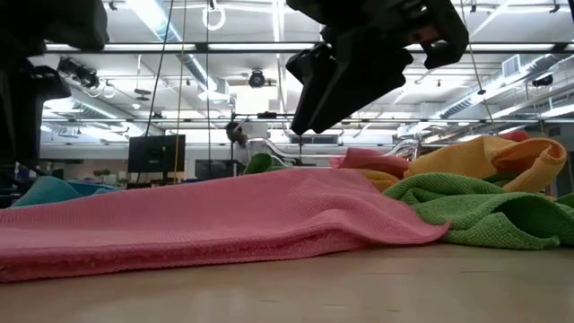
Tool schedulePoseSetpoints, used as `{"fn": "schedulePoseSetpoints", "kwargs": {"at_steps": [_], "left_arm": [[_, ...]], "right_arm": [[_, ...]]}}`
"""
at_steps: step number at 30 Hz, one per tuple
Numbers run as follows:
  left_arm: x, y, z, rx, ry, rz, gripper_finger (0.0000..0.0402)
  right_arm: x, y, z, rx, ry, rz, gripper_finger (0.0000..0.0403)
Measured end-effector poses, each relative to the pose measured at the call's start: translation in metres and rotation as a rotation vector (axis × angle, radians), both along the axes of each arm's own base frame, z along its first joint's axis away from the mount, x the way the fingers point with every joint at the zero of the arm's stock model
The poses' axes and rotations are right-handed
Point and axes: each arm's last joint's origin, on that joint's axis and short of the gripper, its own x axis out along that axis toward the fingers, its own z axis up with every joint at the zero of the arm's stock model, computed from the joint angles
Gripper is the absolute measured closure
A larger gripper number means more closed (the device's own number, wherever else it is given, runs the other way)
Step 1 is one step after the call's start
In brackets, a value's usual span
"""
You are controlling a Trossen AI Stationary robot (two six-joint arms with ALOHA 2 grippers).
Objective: Fold microfiber towels
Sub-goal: Fold the pink microfiber cloth
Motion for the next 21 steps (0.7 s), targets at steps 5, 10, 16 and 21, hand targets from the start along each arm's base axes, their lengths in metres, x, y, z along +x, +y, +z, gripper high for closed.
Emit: {"fn": "schedulePoseSetpoints", "kwargs": {"at_steps": [5, 10, 16, 21], "left_arm": [[-0.014, 0.016, -0.005, -0.1, -0.093, 0.048, 0.0249], [-0.014, 0.023, -0.012, -0.204, -0.113, 0.113, 0.0225], [-0.008, 0.028, -0.018, -0.308, -0.136, 0.151, 0.0165], [-0.005, 0.031, -0.021, -0.335, -0.108, 0.196, 0.0131]], "right_arm": [[0.001, 0.0, 0.001, 0.002, -0.008, 0.0, 0.0254], [0.001, 0.0, 0.001, -0.001, -0.008, 0.003, 0.0254], [0.0, 0.0, 0.0, -0.013, -0.006, 0.019, 0.0254], [0.0, 0.001, 0.0, 0.003, -0.002, 0.032, 0.0254]]}}
